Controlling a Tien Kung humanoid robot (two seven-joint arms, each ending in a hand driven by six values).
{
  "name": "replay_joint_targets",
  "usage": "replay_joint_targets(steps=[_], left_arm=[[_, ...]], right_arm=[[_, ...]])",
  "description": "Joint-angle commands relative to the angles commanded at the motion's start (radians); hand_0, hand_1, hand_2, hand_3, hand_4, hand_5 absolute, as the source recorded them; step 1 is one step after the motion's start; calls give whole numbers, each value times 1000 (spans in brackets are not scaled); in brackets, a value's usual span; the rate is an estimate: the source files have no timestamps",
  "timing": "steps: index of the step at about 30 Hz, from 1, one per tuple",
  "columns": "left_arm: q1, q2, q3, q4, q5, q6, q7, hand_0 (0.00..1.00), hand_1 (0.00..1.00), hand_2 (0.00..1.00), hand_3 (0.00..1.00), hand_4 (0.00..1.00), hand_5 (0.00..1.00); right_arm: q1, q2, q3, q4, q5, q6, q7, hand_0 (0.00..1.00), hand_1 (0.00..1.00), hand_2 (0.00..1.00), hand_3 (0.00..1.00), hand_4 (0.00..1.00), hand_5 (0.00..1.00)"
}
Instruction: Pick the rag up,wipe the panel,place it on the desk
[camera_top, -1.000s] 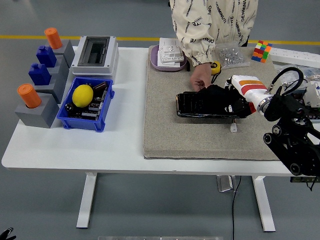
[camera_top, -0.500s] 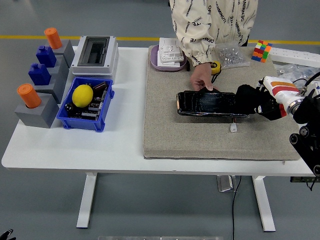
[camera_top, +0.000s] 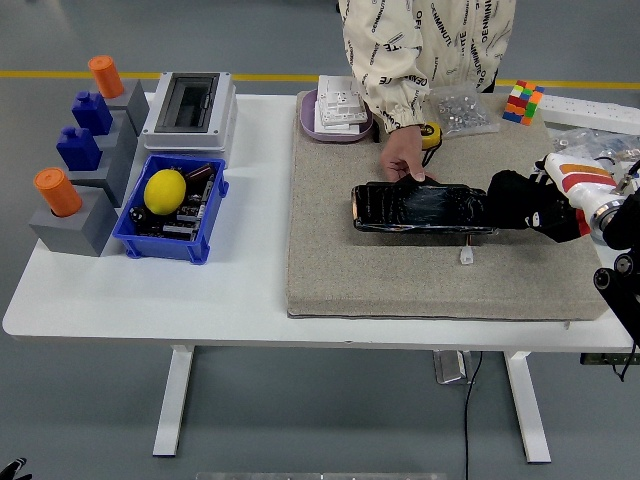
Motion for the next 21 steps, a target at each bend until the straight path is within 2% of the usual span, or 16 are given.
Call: replay_joint_targets(steps=[21], left_arm=[[-4, -4, -4, 0, 2, -2, -2, 724, 717, 767, 628, 694, 583]], right_arm=[[-18, -15, 74, 5, -16, -1, 0, 287, 384, 432, 425, 998, 71]])
